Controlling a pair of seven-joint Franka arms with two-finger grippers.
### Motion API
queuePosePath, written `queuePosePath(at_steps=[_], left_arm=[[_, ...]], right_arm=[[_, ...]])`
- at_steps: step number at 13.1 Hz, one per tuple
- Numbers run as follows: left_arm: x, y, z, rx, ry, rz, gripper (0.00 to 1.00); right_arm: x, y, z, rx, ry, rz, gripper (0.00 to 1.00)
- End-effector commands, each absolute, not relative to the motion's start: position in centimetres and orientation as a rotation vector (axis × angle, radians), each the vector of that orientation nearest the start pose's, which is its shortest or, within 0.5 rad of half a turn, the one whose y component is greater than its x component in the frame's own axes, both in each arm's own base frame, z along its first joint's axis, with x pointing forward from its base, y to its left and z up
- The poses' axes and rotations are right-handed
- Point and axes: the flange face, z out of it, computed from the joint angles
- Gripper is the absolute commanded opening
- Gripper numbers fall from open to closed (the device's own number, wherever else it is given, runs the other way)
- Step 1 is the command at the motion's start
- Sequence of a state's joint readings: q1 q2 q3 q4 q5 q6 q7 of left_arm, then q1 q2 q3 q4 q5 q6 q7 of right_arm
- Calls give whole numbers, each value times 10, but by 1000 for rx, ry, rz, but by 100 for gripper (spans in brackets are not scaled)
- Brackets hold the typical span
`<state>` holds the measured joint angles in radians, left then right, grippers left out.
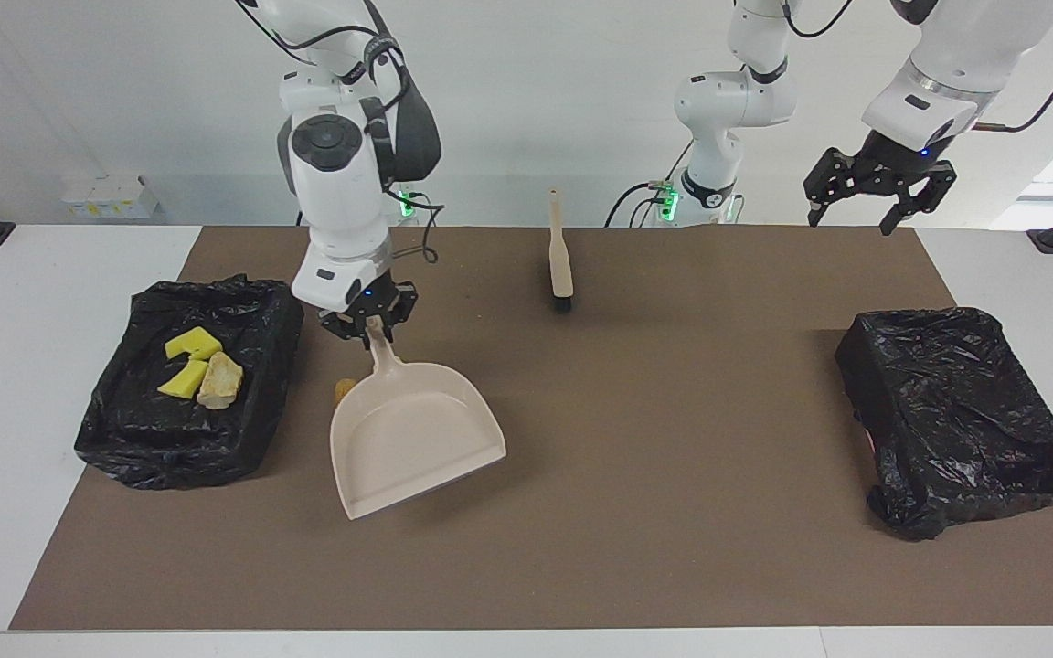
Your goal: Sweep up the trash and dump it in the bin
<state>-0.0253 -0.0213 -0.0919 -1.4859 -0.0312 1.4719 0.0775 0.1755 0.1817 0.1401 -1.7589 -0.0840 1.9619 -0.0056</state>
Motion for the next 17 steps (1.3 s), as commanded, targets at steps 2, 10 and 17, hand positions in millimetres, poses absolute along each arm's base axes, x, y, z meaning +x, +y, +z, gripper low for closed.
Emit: queuePosePath(at_steps=[2,10,17], left_arm=[[528,-64,670,-3165,304,1,100],[525,-71,670,-3163,319,19,100],[524,-72,670,-3163,319,19,100]], right_arm=[[591,263,426,-3137,-294,-73,0],[548,399,362,-3088,18,-83,0],[537,380,356,-3114,18,67,100]])
